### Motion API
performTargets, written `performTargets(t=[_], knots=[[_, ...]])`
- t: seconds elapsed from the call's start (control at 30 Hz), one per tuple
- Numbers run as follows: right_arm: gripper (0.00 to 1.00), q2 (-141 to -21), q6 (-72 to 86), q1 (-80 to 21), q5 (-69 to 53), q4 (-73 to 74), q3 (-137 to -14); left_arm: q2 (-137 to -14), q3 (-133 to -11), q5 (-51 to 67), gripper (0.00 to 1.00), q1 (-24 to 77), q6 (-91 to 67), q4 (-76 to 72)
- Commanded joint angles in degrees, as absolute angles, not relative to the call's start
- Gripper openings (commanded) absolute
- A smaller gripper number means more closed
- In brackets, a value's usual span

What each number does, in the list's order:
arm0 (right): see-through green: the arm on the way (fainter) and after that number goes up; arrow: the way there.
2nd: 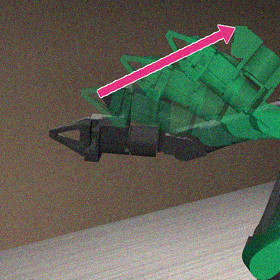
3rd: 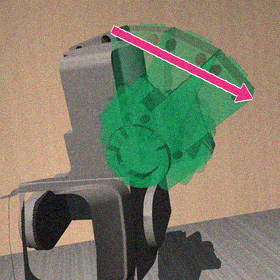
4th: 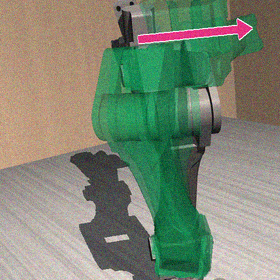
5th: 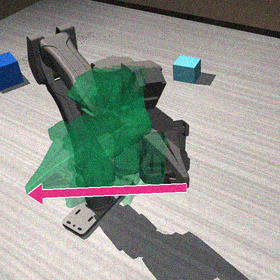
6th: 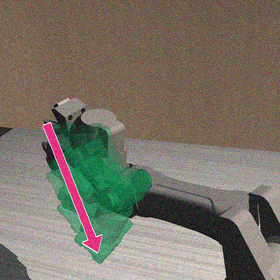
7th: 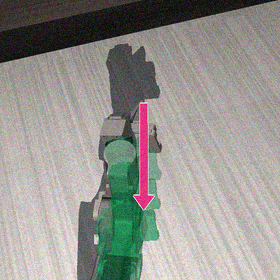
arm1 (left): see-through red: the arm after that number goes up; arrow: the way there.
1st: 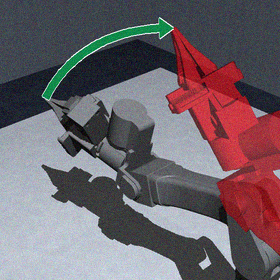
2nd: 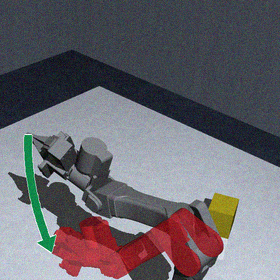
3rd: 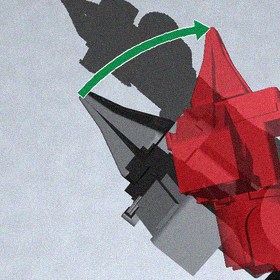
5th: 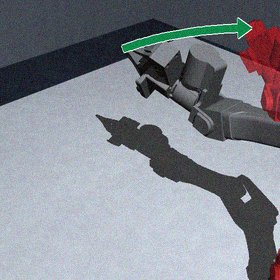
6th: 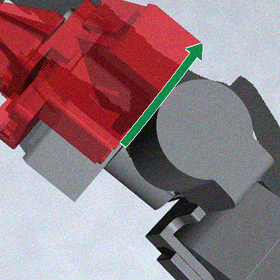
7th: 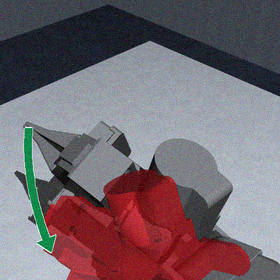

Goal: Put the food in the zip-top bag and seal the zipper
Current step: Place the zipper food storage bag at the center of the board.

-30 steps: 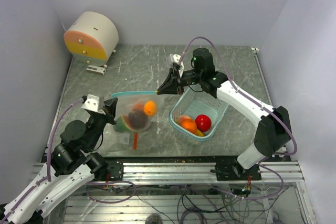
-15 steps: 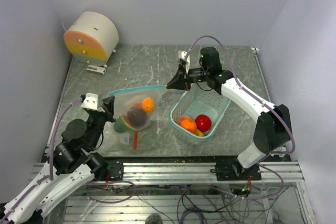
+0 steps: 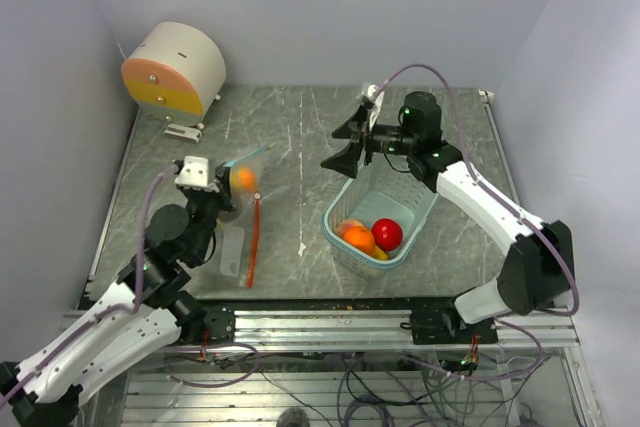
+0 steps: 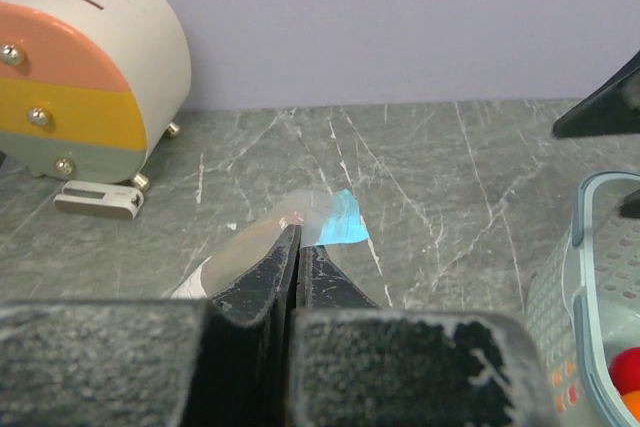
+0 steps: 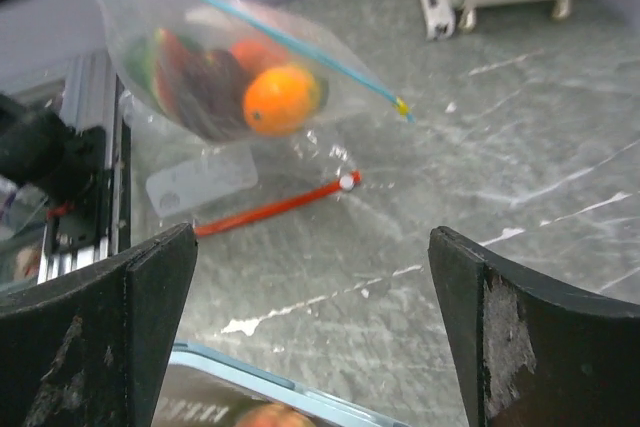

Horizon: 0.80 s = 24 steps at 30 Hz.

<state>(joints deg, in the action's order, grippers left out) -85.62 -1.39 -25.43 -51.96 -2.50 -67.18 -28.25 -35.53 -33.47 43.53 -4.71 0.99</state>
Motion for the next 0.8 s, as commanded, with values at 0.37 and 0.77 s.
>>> performTargets(t=[0.37, 0.77], knots=[[1.00, -76.85, 13.63, -25.27, -36.92, -7.47, -59.44, -61.28, -40.82, -39.02, 0.07, 32.15, -0.39, -39.17], [1.00, -76.37, 14.19, -25.31, -35.31, -7.56, -55.11, -78.41, -44.99, -19.33, 0.79, 16.73, -11.41, -44.14]])
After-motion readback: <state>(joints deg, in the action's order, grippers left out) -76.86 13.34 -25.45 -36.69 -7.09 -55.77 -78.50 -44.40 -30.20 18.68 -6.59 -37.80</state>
